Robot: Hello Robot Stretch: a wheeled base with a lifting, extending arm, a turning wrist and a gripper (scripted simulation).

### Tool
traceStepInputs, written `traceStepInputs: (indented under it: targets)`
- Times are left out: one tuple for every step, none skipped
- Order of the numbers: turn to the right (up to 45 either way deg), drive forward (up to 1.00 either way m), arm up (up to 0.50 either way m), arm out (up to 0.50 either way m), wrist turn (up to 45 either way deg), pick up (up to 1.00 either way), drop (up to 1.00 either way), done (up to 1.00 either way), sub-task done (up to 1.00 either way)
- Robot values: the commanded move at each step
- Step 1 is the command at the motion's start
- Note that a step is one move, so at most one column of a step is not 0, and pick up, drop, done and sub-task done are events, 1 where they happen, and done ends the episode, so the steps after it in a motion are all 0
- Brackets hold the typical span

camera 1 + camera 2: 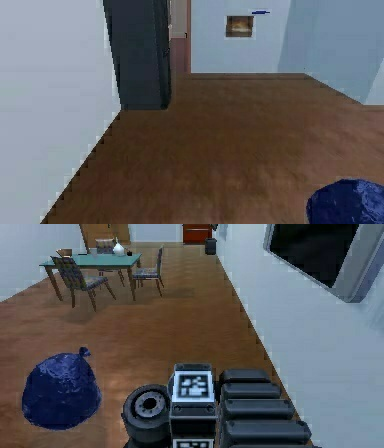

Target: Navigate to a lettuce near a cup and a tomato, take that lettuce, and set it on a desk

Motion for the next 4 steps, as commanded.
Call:
traceStepInputs:
  targets:
    - [45.0,0.0,0.0,0.0,0.0,0.0,0.0,0.0,0.0]
    - [-45.0,0.0,0.0,0.0,0.0,0.0,0.0,0.0,0.0]
    - [0.0,0.35,0.0,0.0,0.0,0.0,0.0,0.0,0.0]
    - [9.0,0.0,0.0,0.0,0.0,0.0,0.0,0.0,0.0]
